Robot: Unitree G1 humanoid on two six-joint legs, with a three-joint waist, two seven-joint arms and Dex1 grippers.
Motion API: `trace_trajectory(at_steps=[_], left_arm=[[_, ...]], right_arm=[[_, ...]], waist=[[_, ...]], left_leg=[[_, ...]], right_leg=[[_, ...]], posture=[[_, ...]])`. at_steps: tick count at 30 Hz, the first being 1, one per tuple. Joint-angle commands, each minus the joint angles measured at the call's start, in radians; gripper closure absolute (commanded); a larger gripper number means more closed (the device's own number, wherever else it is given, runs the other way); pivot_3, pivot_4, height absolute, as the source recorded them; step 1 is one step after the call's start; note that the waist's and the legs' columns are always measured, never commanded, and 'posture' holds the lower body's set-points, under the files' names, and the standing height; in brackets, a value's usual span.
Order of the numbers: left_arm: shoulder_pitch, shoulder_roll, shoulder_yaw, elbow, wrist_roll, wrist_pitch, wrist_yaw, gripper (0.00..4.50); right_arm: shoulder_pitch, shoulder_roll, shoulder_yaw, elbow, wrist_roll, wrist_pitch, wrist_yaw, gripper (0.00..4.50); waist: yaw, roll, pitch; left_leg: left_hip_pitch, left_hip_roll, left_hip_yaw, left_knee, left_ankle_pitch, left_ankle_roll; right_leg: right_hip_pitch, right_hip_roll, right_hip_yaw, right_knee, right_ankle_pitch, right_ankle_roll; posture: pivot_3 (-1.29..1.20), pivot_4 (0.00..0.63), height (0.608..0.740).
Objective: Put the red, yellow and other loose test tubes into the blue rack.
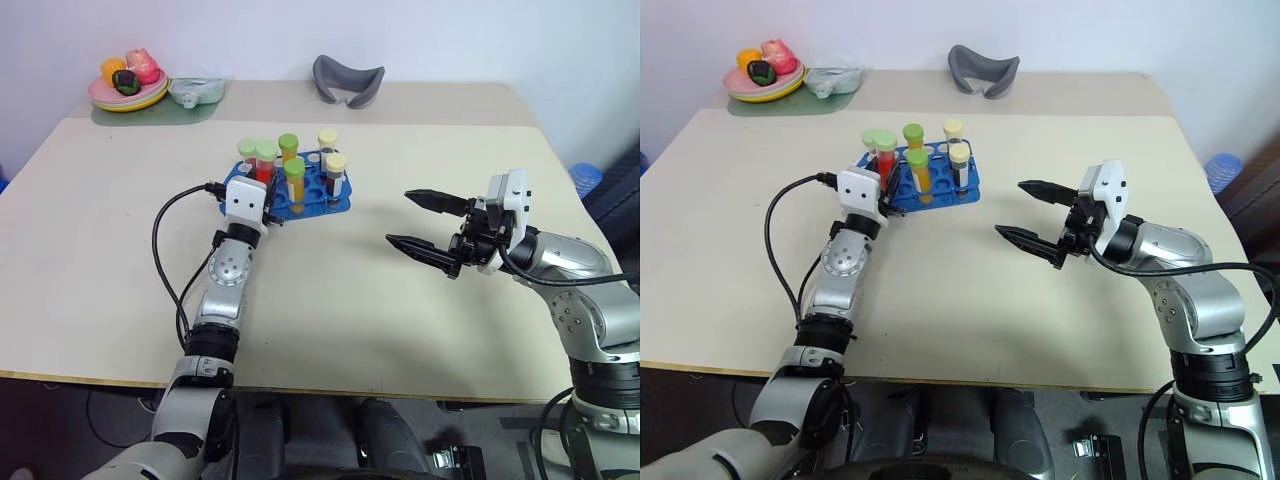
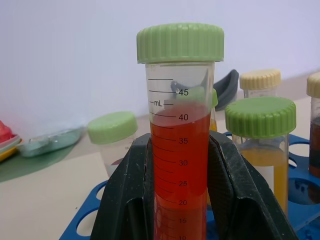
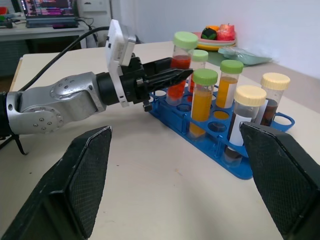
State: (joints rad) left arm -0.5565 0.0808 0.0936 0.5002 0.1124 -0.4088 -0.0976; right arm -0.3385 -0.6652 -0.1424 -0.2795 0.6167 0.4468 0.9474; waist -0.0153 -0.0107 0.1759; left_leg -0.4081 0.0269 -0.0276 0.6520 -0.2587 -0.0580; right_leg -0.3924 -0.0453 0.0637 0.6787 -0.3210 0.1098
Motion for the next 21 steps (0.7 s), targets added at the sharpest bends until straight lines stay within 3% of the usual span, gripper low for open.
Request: trace_trajectory(at_steps=[1, 21], left_arm=[[0.040, 0.026, 0.023, 0.032, -0.024, -0.008, 0.033, 3.68], [-0.031, 0.018, -0.038, 0.157, -0.045, -0.101, 0.017, 3.68]], right_arm=[[-0.020, -0.012, -0.031, -0.037, 0.024, -0.003, -0.004, 0.31], [-0.043, -0.017, -0.031, -0.032, 0.019, 0.007, -0.009, 0.31]], waist=[[-0.002, 0.000, 0.000], [0.003, 0.002, -0.002]], left_leg=[[0.000, 0.000, 0.000, 0.000, 0.000, 0.000], [0.001, 0.000, 0.000, 0.000, 0.000, 0.000]], right_leg=[[0.000, 0.000, 0.000, 0.000, 0.000, 0.000], [0.002, 0.000, 0.000, -0.001, 0.000, 0.000]], posture=[[0.00, 0.150, 0.740], [0.00, 0.150, 0.740]])
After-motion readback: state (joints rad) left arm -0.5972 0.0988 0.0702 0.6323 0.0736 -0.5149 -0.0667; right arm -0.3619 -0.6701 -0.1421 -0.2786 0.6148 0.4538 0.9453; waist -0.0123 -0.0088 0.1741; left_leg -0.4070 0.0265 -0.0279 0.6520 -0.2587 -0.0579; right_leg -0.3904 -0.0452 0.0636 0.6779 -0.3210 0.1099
